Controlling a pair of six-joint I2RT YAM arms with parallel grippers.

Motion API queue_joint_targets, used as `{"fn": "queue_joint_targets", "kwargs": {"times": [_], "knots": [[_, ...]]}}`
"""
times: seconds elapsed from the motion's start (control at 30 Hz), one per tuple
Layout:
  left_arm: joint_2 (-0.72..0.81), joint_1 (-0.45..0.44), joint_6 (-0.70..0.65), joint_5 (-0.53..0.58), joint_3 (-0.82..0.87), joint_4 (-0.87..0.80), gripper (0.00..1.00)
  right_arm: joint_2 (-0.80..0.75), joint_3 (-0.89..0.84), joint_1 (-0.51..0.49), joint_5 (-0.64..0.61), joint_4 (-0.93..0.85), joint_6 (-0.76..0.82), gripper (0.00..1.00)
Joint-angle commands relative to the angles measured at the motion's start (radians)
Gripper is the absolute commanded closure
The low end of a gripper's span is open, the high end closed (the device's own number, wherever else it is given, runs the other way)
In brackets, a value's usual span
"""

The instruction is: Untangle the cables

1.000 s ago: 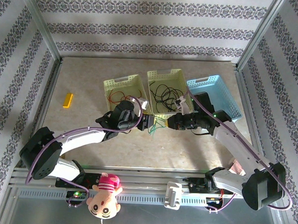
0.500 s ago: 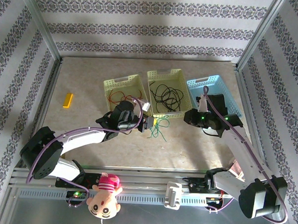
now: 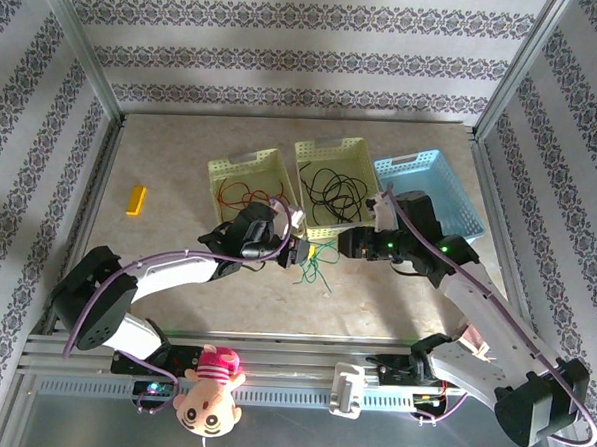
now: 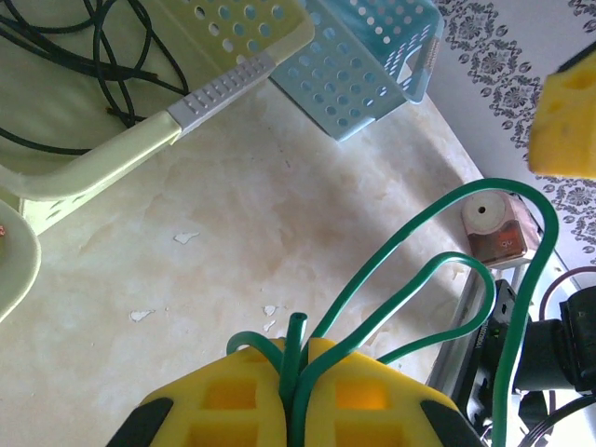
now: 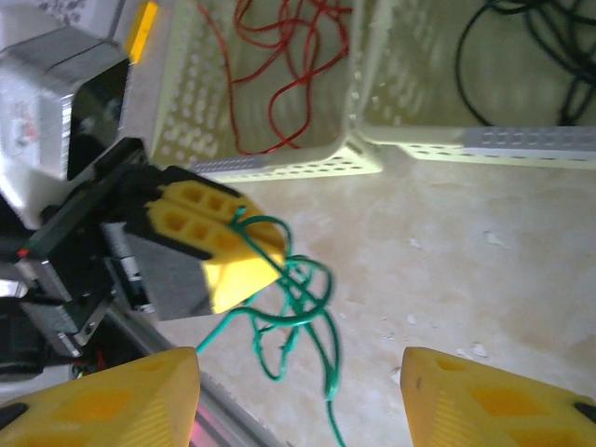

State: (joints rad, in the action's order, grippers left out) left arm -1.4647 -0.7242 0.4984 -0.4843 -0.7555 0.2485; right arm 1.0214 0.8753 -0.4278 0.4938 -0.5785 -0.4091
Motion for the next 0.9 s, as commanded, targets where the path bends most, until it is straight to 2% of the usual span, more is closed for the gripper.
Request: {"fn": "queue_joint_targets", "kwargs": {"times": [0.0, 0.27, 0.5, 0.63, 0.87], "knots": [[0.002, 0.011, -0.016, -0.016, -0.034, -0.007, 1.0, 0.041, 0.032, -0.03, -0.025, 0.002, 0.033, 0.41], [0.009, 0.005, -0.013, -0.01, -0.031, -0.005, 1.0, 0.128, 0.029, -0.034, -0.044, 0.06, 0.006, 0.44], [0.005, -0.009, -0.014, -0.009, -0.032, 0.0, 1.0, 0.17, 0.007, -0.034, -0.028, 0.123, -0.029, 0.64], [-0.008, -0.017, -0.013, -0.013, -0.042, -0.005, 1.0, 0.192, 0.004, -0.035, -0.011, 0.168, -0.056, 0.69], [-0.015, -0.03, -0.015, -0.015, -0.045, -0.011, 1.0, 0.204, 0.003, -0.035, -0.009, 0.209, -0.095, 0.72]]}}
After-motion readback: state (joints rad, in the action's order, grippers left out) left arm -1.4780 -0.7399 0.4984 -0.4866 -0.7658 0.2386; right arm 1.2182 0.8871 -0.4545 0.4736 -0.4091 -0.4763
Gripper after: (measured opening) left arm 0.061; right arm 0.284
